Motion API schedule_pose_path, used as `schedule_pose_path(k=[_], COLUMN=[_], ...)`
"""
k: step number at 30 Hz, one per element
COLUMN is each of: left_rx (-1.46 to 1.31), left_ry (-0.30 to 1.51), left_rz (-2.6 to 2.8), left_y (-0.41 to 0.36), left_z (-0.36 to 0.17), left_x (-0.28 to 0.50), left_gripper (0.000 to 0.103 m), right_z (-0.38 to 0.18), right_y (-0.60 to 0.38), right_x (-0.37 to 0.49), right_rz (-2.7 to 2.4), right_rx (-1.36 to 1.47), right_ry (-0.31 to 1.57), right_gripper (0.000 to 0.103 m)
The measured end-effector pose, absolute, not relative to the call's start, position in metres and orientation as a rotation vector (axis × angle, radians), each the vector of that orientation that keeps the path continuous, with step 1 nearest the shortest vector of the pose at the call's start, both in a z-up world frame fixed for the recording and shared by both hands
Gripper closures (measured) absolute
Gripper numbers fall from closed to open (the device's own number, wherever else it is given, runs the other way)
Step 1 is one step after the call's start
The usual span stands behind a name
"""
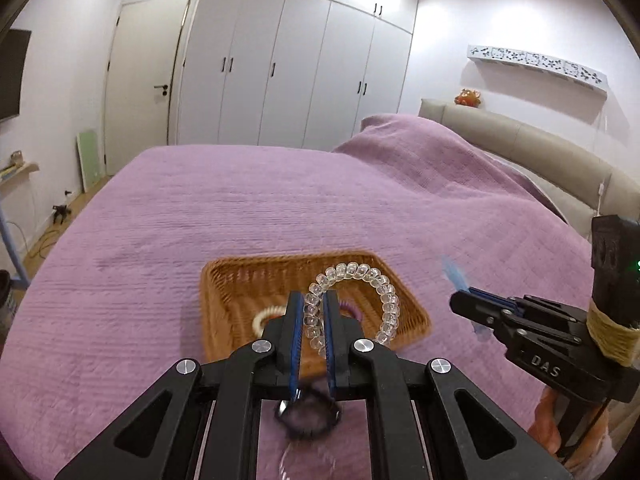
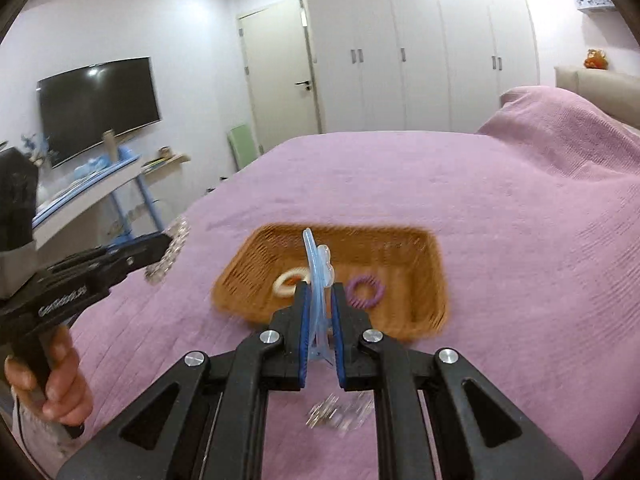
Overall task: Organize jewelry
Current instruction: 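Drop the beaded bracelet and blue clip into the basket, opening both tools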
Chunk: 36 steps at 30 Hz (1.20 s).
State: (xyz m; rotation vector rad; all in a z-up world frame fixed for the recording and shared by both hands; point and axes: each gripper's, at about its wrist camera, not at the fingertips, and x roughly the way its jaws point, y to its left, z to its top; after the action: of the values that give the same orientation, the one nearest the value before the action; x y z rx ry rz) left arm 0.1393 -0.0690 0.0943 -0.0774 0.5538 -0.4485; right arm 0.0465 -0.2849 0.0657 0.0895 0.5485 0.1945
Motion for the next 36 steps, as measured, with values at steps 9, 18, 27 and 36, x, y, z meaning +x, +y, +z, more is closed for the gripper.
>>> schedule_pose_path(k=[9,18,27,36], left_rx=[-0.039,-0.027,-0.034,-0.175], left_ry=[0.673,0.802,0.818,0.717], left_rz=[-0.320,-0.274,-0.359,-0.432], left_y=[-0.114,-0.133,-0.135,-0.082], left_z=[0.050,0.001,0.001,0.041], left_x=[0.239,0.281,0.271,0.219], left_gripper=[0.094,0.094,0.063,0.051], right_z=[0.038,-0.024,-0.029,-0.003], right_y=[-0.315,-0.322,-0.322,-0.327], right_x=[0.173,0.233,0.226,0.180], right_rz=[0.189,0.188,0.183,0.238], right_rx=[0.240,0.345,0.325,0.320], right_ry=[0.744,0.961,0.976,0.871], right_gripper=[0.090,0.090,0.080,0.069])
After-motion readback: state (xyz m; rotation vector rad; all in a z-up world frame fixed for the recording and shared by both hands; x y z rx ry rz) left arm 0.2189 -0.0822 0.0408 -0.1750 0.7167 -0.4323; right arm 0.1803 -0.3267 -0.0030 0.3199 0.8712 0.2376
